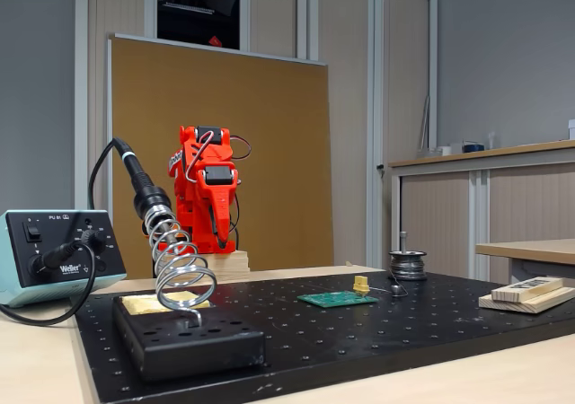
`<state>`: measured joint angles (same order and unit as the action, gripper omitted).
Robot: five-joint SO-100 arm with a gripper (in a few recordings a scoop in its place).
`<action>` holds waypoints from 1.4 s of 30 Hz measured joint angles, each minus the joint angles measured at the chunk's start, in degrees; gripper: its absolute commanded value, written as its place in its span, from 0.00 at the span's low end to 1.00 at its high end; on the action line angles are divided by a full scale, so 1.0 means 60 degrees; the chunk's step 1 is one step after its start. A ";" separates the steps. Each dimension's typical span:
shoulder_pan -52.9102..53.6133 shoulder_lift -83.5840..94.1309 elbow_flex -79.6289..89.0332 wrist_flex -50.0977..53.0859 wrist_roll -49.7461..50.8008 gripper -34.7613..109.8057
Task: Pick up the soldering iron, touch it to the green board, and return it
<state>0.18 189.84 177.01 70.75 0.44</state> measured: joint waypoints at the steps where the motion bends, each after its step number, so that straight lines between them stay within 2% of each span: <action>1: 0.0000 0.0000 0.0000 0.0000 0.0000 0.24; 13: 0.0000 0.0000 0.0000 0.0000 0.0000 0.24; 19: -0.0146 0.0000 0.0000 0.0000 -0.2256 0.24; 28: -0.0073 -0.0059 -0.0952 -0.0146 -0.2666 0.24; 36: 0.0146 -0.3867 -0.4731 -0.0337 -0.3120 0.24; 42: 0.0645 -0.7617 -0.7178 -0.1201 -0.3091 0.24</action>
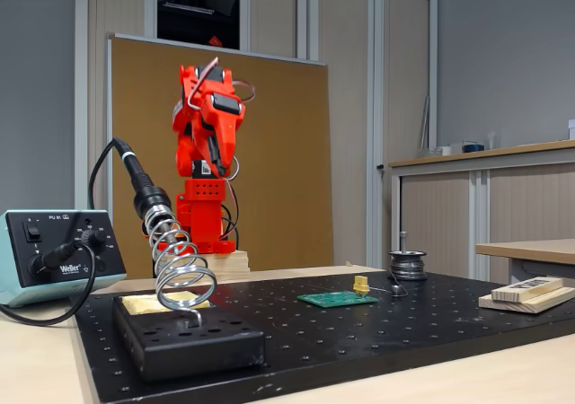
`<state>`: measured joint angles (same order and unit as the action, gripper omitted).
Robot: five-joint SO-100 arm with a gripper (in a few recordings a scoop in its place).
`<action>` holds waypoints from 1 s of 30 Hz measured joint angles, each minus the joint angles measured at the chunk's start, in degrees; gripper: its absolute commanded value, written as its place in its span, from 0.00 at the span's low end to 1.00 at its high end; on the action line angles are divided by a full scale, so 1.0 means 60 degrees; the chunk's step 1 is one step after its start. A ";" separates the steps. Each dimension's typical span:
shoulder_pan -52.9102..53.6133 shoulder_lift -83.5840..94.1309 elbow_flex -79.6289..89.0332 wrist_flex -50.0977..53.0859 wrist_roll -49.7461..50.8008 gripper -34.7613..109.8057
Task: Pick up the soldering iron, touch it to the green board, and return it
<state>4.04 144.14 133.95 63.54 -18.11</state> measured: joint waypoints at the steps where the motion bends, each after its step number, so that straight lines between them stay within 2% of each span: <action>1: 0.0015 -0.0630 -0.0337 -0.0146 0.0044 0.26; 6: 0.0396 -0.3105 -0.1377 -0.1934 0.1274 0.28; 14: 0.1011 -0.5376 -0.2168 -0.4292 0.1245 0.38; 30: 0.2183 -0.6694 -0.2607 -0.5142 0.0601 0.39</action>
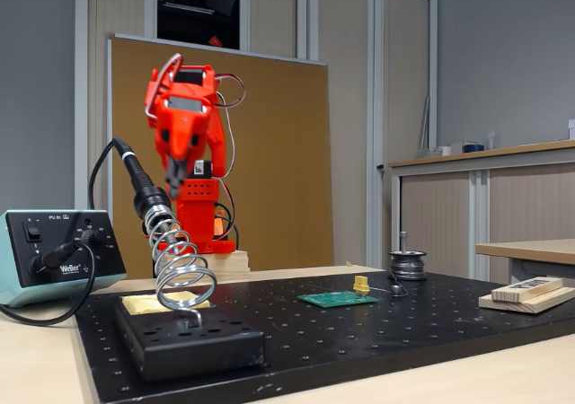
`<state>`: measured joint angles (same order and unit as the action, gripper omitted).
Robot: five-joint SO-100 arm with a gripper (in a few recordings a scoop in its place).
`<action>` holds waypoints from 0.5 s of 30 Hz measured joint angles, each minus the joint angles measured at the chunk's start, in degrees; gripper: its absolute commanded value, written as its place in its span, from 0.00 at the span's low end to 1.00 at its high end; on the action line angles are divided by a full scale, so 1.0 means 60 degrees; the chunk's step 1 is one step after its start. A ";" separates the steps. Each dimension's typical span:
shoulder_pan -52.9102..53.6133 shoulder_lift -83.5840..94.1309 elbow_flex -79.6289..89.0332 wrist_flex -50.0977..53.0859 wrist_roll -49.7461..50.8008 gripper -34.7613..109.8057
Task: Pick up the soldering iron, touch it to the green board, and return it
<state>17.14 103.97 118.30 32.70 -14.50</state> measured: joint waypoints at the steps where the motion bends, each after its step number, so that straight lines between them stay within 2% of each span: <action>1: 0.0044 -0.0029 0.0015 0.0000 0.0000 0.39; 10: 0.0601 -0.0762 -0.0381 -0.0146 -0.0308 0.36; 15: 0.0791 -0.1333 -0.0732 -0.0322 -0.0322 0.28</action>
<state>21.88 95.98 113.91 30.76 -16.44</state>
